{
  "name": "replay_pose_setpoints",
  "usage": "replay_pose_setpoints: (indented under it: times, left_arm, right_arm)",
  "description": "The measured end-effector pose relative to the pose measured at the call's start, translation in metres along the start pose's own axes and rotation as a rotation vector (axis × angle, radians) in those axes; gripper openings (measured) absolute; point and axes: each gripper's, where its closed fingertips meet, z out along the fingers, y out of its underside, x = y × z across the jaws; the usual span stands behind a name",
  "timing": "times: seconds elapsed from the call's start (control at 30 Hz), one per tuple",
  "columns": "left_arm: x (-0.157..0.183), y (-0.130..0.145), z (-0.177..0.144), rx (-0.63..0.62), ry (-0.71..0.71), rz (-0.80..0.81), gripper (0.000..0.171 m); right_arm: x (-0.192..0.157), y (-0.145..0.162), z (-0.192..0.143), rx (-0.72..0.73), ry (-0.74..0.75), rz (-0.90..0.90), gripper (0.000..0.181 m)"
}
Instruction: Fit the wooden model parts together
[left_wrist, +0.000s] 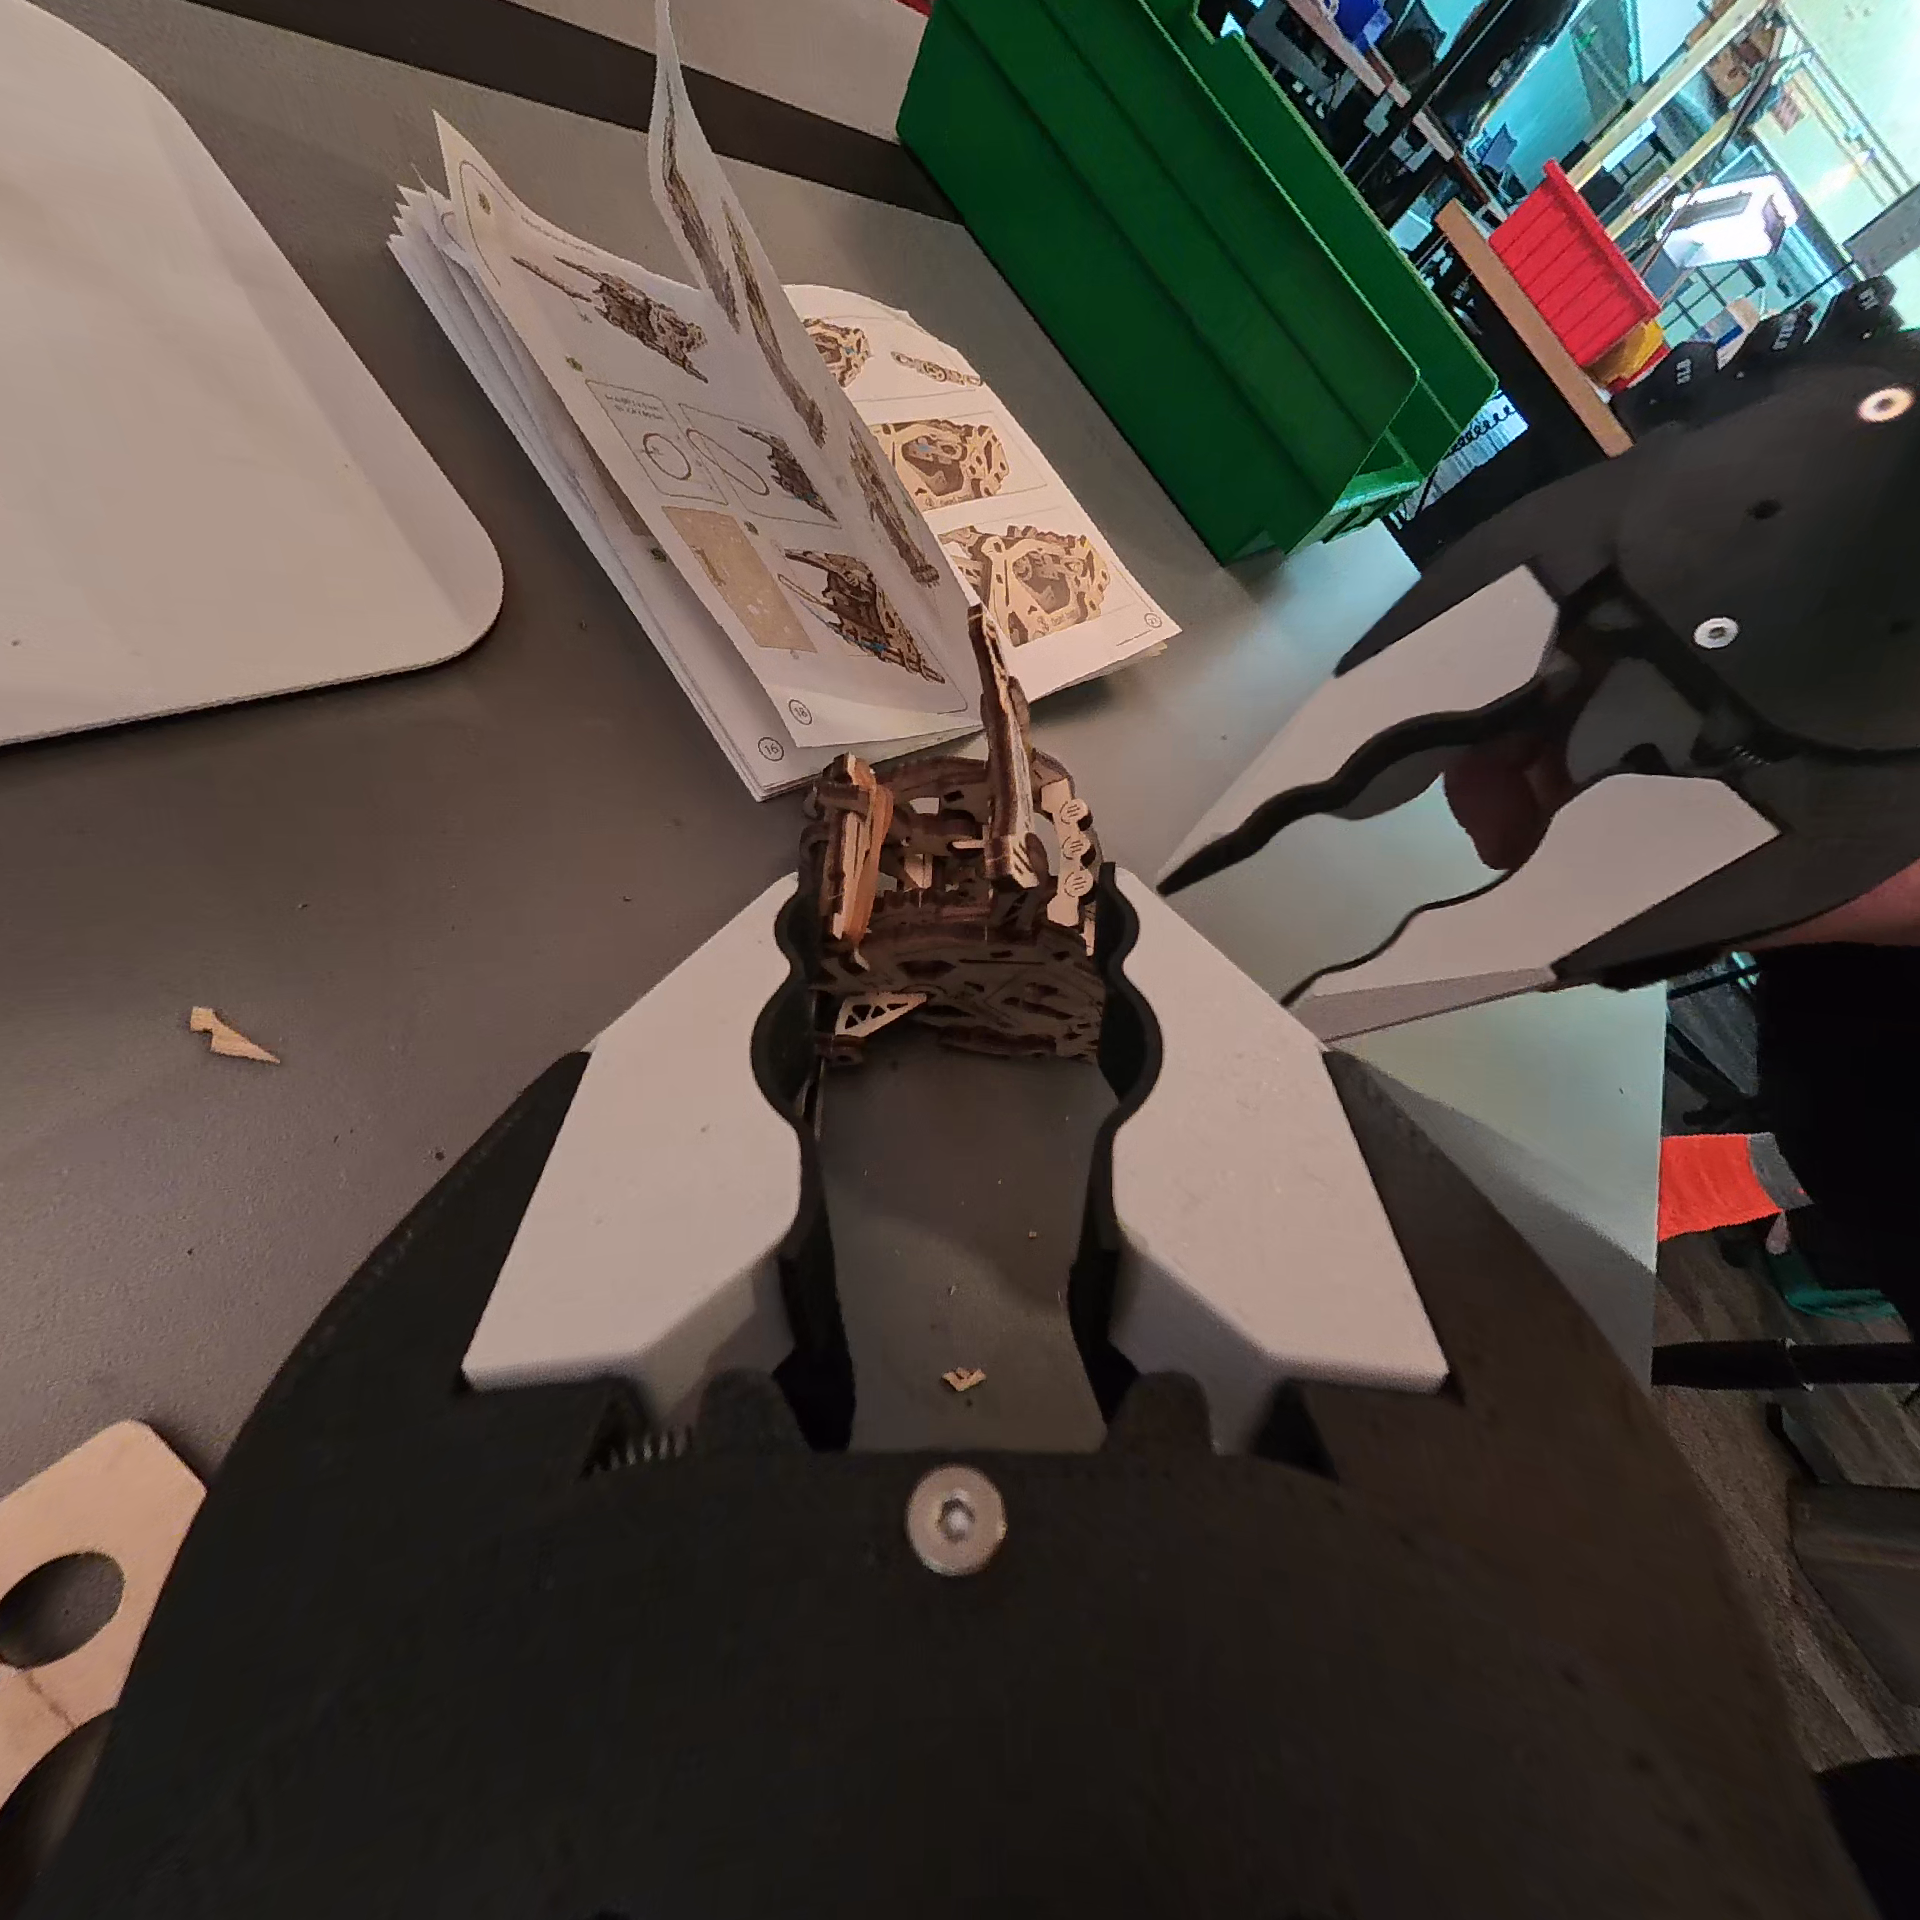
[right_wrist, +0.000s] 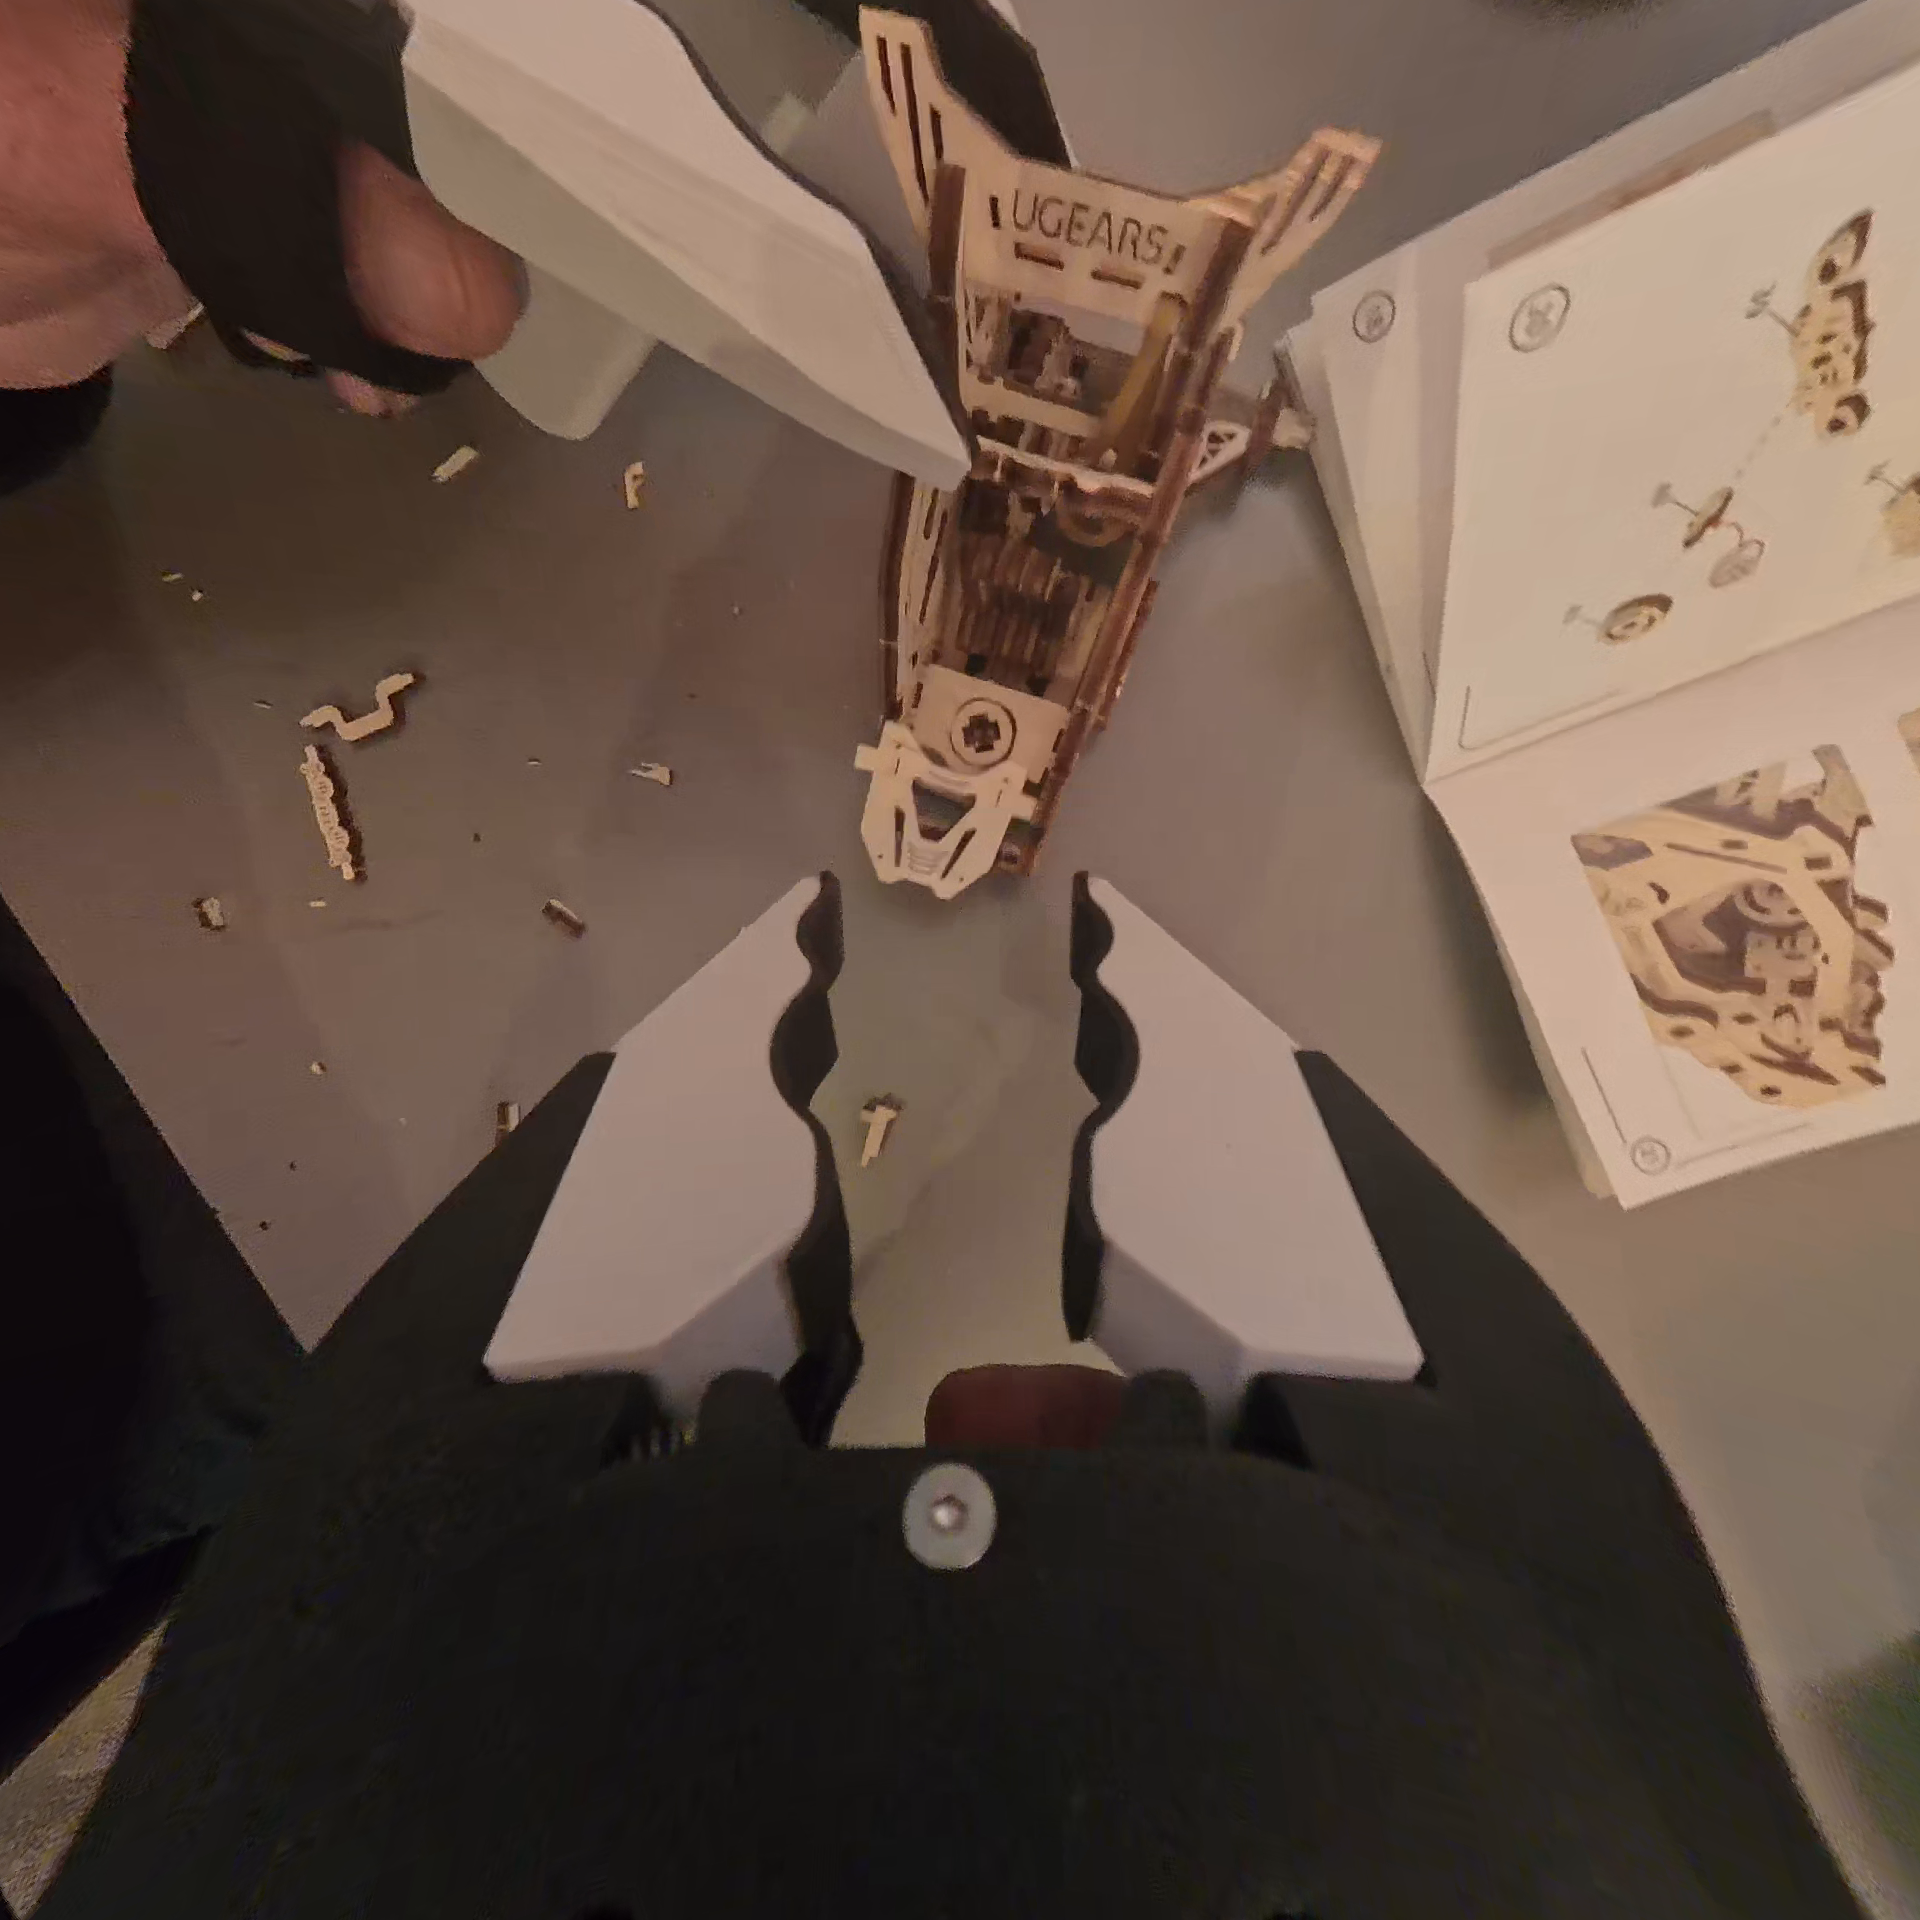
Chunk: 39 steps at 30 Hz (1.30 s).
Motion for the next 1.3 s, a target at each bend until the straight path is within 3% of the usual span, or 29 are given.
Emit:
replay_pose_setpoints:
  times: [0.27,0.47,0.5,0.6,0.67,0.87,1.2,1.3]
  left_arm:
    - [0.0,0.0,0.0,0.005,-0.001,0.003,0.05]
    - [0.001,0.0,0.0,0.009,0.0,0.0,0.049]
    - [0.001,0.0,0.0,0.009,0.003,-0.002,0.049]
    - [0.001,0.0,0.0,0.007,0.005,-0.003,0.049]
    - [0.002,0.0,0.0,0.008,0.01,-0.005,0.048]
    - [0.002,0.001,0.0,0.007,0.016,-0.007,0.048]
    - [0.002,0.0,0.001,0.011,0.012,-0.009,0.047]
    - [0.001,0.0,0.001,0.015,0.006,-0.011,0.047]
  right_arm:
    - [-0.01,-0.002,0.008,0.152,0.034,0.118,0.04]
    - [-0.008,-0.01,0.006,0.263,0.016,0.174,0.014]
    - [-0.008,-0.009,0.006,0.26,0.016,0.161,0.0]
    - [-0.009,-0.01,0.002,0.286,0.009,0.17,0.006]
    - [-0.01,-0.007,0.0,0.281,0.002,0.187,0.031]
    - [-0.015,0.015,0.011,0.221,0.048,0.17,0.045]
    - [-0.02,0.016,0.024,0.225,0.239,0.173,0.048]
    - [-0.017,0.013,0.023,0.268,0.243,0.184,0.028]
